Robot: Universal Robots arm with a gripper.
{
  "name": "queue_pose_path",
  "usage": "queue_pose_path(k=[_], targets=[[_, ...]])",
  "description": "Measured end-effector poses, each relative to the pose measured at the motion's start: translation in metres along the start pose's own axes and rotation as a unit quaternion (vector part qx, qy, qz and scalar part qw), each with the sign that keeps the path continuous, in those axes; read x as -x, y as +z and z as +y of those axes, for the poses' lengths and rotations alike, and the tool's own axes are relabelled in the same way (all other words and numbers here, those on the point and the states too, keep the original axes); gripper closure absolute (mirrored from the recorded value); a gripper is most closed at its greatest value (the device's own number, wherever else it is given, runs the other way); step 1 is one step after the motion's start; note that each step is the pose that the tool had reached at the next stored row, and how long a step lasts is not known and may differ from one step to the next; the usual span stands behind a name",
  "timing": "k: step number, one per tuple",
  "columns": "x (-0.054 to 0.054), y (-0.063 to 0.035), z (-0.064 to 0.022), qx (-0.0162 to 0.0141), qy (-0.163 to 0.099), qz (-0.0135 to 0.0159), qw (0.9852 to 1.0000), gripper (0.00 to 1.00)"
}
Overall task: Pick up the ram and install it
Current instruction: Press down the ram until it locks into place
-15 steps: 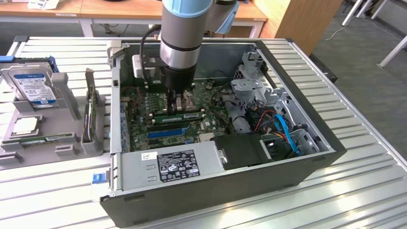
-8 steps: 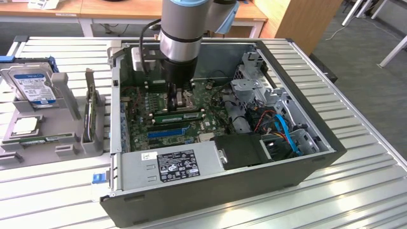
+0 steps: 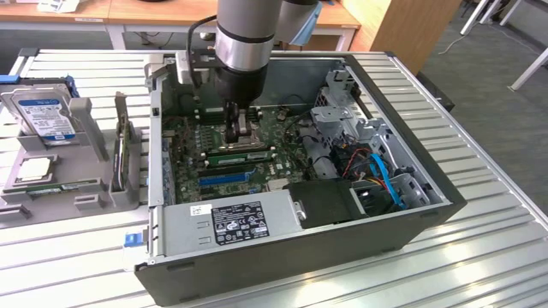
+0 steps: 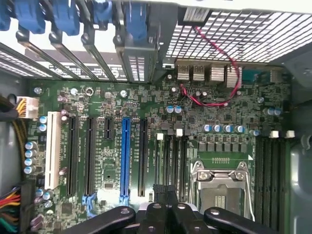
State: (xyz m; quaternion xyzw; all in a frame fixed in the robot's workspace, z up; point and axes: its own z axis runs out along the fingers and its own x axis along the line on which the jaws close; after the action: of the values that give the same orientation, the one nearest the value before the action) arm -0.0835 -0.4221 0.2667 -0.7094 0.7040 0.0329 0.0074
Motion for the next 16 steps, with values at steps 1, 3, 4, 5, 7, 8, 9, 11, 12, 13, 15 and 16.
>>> queue_pose_path(k=[1,3,4,5,7,8,9,11,12,13,15,16], targets=[[0.0,-0.0025,0.0001,0.0,0.0,0.0,1.0,0.9],[0.0,-0.0075,0.0003,0.0,0.0,0.0,1.0,0.9],[0.001,-0.0101,0.0004,0.0,0.0,0.0,1.0,0.9],[0.001,-0.0127,0.0005,0.0,0.0,0.0,1.0,0.9],[0.001,-0.0177,0.0006,0.0,0.0,0.0,1.0,0.9],[0.001,-0.0202,0.0007,0.0,0.0,0.0,1.0,0.9],[0.001,-0.0224,0.0008,0.0,0.0,0.0,1.0,0.9],[0.002,-0.0265,0.0009,0.0,0.0,0.0,1.0,0.9],[0.002,-0.0286,0.001,0.0,0.0,0.0,1.0,0.9],[0.002,-0.0307,0.0011,0.0,0.0,0.0,1.0,0.9],[0.002,-0.0347,0.0012,0.0001,0.0,0.0,1.0,0.9],[0.002,-0.0364,0.0013,0.0,0.0,0.0,1.0,0.9]])
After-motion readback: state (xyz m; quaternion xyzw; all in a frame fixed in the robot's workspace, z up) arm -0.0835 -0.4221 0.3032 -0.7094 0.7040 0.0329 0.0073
